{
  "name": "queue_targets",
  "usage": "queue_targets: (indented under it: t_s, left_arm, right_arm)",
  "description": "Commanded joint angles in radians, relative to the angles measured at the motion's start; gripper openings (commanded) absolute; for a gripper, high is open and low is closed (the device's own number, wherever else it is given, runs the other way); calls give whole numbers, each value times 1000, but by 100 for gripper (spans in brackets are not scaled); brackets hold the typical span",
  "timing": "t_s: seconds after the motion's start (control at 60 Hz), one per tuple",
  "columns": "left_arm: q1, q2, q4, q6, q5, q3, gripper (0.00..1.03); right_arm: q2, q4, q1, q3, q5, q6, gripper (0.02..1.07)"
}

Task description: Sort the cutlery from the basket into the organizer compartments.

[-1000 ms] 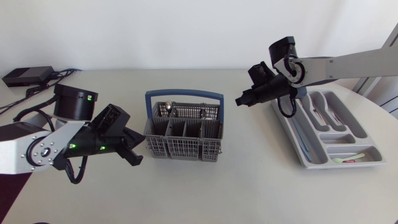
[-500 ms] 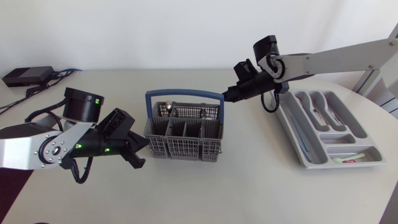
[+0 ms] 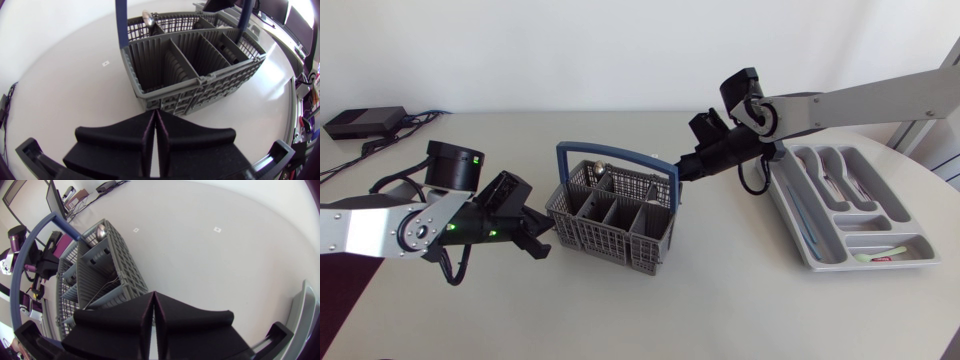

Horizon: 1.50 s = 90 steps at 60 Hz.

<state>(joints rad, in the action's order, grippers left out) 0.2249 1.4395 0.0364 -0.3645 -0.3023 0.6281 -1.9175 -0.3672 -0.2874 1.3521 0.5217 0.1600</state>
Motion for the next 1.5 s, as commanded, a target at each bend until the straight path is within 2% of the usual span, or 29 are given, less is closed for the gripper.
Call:
queue_targets:
  t_s: [0.0, 0.133, 0.517, 1.0, 1.317, 1.483]
  left_arm:
    - [-12, 39, 20, -16, -17, 51, 4]
    - [-10, 81, 34, -2, -31, 85, 4]
    - [53, 240, 53, 45, -37, 266, 4]
    - [80, 332, 43, 53, -32, 375, 4]
    - [14, 245, -15, 44, -31, 321, 4]
    - [42, 148, -43, 44, -32, 232, 4]
  right_arm:
    - [64, -24, -12, -80, 15, 10, 8]
    - [133, -35, -6, -162, 23, 29, 8]
    - [299, -75, 1, -354, 32, 67, 8]
    - [396, -78, -4, -447, 29, 73, 8]
    - [456, -90, 27, -465, 8, 111, 8]
    - [480, -88, 30, -508, 4, 128, 8]
